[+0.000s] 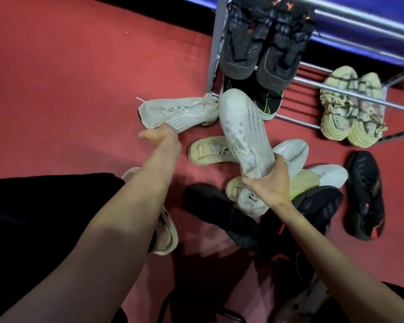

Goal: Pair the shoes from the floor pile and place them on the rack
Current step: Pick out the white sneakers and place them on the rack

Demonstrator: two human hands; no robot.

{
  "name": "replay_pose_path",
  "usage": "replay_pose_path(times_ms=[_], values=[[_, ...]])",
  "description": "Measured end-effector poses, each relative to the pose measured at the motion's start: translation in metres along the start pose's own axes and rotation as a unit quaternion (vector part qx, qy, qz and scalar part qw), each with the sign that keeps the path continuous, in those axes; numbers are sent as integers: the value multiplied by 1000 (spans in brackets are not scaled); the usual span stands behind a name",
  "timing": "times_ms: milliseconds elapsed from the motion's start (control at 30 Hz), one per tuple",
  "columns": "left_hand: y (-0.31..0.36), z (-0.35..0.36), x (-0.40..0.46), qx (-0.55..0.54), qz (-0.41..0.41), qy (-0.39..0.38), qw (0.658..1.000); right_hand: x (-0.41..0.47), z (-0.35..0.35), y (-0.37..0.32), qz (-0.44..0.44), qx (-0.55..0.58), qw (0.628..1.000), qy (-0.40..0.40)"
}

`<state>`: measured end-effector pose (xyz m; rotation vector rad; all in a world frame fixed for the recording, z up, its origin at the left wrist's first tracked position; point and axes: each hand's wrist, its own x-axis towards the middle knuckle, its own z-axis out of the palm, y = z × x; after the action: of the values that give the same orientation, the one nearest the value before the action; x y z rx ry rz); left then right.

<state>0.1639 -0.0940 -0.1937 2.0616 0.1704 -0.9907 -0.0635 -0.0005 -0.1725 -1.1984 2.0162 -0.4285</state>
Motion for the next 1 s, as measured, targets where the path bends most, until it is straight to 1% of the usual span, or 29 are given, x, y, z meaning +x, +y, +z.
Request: replay_pose_path(times_ms=[33, 100, 167, 233, 300, 467, 633, 700, 767, 800, 867, 967, 1000], values=[[5, 0, -9, -23, 34, 36, 998, -2, -5, -1, -3, 0, 1000, 2], [12, 2, -25, -40, 103, 83, 990, -8, -16, 0, -8, -1, 1000, 4], [16, -2, -40, -81, 157, 90, 980, -16, -27, 1, -3, 10, 1000, 14], [19, -6, -49, -75, 204, 99, 971, -29, -40, 0, 3, 19, 999, 30], [24, -11, -60, -69, 231, 105, 965, -42, -56, -2, 6, 10, 999, 40], [29, -29, -89, -37, 249, 93, 963, -69, -90, 13, 21, -10, 998, 64], [7, -38, -105, -14, 206, 18, 978, -89, -123, 17, 72, -3, 995, 75], [-6, -35, -107, 20, 181, -44, 982, -93, -134, 23, 83, 5, 993, 81], [-19, -28, -115, 57, 176, -118, 976, -96, -143, 33, 90, 16, 991, 94], [-25, -22, -121, 70, 187, -156, 967, -95, -146, 39, 95, 20, 991, 97], [-36, -7, -137, 106, 231, -233, 939, -94, -150, 51, 112, 29, 988, 99], [-49, 20, -160, 184, 324, -334, 866, -90, -151, 69, 140, 42, 984, 99], [-51, 30, -166, 208, 341, -359, 843, -88, -151, 74, 146, 47, 983, 99]])
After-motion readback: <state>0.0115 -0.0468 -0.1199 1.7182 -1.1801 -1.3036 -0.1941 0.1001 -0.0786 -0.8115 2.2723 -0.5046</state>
